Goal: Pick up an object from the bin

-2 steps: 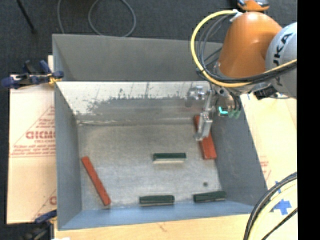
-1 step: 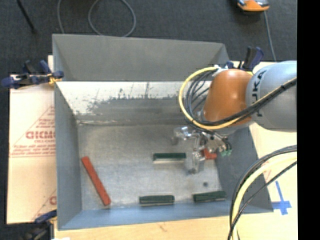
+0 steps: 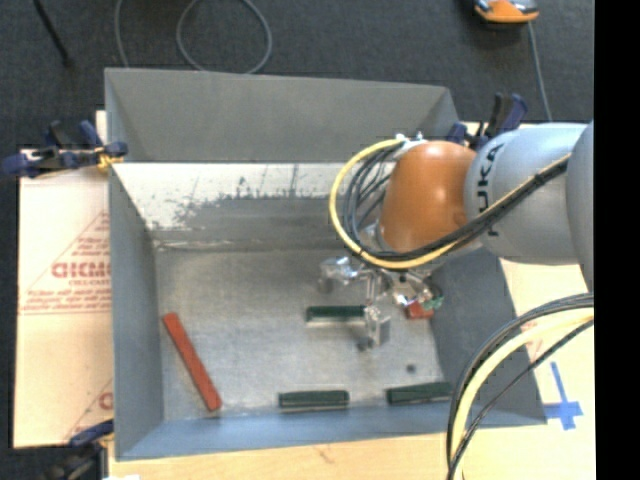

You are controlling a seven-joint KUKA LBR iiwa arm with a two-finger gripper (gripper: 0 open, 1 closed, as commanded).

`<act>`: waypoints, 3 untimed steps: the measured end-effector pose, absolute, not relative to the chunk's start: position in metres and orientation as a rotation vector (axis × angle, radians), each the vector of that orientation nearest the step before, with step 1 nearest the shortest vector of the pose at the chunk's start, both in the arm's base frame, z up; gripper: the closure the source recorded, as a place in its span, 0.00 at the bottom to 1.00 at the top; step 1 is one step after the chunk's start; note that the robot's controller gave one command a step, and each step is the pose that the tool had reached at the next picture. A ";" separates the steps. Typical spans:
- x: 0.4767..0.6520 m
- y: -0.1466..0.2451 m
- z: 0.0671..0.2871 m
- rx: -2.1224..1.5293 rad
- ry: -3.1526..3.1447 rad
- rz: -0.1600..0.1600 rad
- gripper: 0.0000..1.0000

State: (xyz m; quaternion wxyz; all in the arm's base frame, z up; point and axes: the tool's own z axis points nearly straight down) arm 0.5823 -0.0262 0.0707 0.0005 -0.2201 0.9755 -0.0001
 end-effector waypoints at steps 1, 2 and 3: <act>0.583 -0.027 0.071 -0.689 3.063 -0.001 1.00; 0.570 -0.018 0.154 -1.092 2.936 -0.005 1.00; 0.571 -0.027 0.269 -1.110 2.927 -0.008 1.00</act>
Offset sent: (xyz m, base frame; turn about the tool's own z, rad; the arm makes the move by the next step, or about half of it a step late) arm 0.0000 0.0000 0.0000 0.0000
